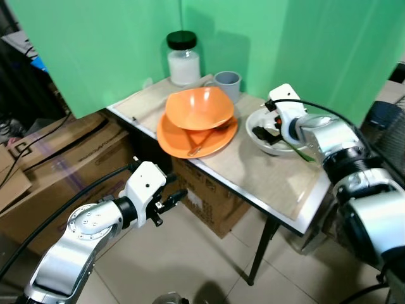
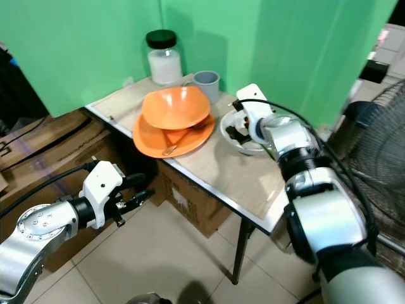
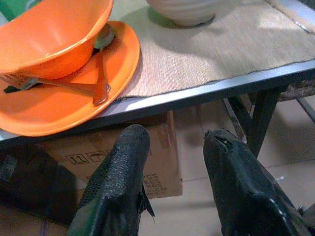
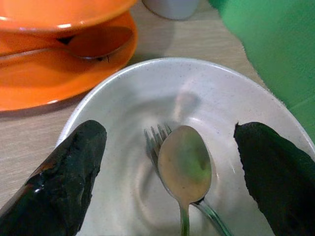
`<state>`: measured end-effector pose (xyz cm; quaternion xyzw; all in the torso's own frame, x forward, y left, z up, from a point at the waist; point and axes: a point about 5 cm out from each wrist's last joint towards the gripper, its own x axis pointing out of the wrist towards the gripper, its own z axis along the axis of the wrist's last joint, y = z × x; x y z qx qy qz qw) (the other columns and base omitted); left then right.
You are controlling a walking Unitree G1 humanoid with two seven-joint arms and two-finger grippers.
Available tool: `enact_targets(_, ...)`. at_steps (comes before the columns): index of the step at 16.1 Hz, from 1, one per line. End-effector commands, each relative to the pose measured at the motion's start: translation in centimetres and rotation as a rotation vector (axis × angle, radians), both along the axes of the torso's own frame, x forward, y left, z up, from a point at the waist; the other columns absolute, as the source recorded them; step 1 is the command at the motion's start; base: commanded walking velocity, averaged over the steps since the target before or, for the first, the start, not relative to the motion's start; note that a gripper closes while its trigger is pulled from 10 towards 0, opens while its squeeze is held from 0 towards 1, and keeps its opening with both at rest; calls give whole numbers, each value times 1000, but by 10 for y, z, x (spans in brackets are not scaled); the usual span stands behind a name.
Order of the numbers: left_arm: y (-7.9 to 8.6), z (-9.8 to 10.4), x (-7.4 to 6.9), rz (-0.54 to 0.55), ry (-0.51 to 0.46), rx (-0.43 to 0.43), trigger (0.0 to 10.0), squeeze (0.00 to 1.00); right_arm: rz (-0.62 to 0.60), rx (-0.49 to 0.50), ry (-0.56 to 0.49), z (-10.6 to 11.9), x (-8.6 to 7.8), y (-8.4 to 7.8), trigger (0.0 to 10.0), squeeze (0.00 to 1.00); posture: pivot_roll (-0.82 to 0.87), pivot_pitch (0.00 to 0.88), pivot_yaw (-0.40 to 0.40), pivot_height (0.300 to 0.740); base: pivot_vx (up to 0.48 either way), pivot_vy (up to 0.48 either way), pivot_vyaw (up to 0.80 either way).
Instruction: Setting the table
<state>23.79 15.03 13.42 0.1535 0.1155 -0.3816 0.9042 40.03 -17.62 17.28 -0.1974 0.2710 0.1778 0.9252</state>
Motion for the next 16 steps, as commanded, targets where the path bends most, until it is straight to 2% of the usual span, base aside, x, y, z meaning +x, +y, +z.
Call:
enact_targets(1,2,5,-1,-6,-6,-2,10000,0,24,23,-13,13,4,-2,10000,0,60,0,42,740,0,0,0)
enact_targets(4,-1,6,-3,-28,-8,-5,10000,0,62,39,16,20,4,-10,10000,0,59,0,42,740,0,0,0)
enact_targets(6,-3,6,-3,-36,-7,-6,10000,0,1,13,22,23,4,-22,10000,0,56,0,42,740,0,0,0)
enact_targets(7,-4,7,-3,-40,-6,-8,10000,0,-14,-8,25,23,4,-26,8784,0,53,0,43,740,0,0,0)
enact_targets(8,-4,7,-3,-43,-6,-9,10000,0,-35,-33,27,24,3,-32,5843,0,52,0,45,740,0,0,0)
enact_targets(9,-5,7,-3,-46,-5,-11,10000,0,-56,-47,26,25,3,-36,3922,0,51,0,45,740,0,0,0)
enact_targets(11,-6,7,-3,-51,-5,-12,10000,0,-67,-64,57,24,1,-39,2667,0,53,0,45,740,0,0,0)
enact_targets(12,-6,7,-3,-53,-6,-11,10000,0,-62,-68,77,22,0,-40,2863,0,53,0,45,740,0,0,0)
enact_targets(14,-6,8,-3,-56,-5,-10,10000,0,-48,-62,117,20,-2,-41,4314,0,53,0,46,740,0,0,0)
enact_targets(15,-7,8,-2,-58,-4,-11,10000,0,-40,-57,136,19,-3,-42,6824,0,52,0,47,740,0,0,0)
enact_targets(16,-7,8,-2,-60,-4,-11,10000,0,-35,-54,144,18,-4,-42,8157,0,51,0,48,740,0,0,0)
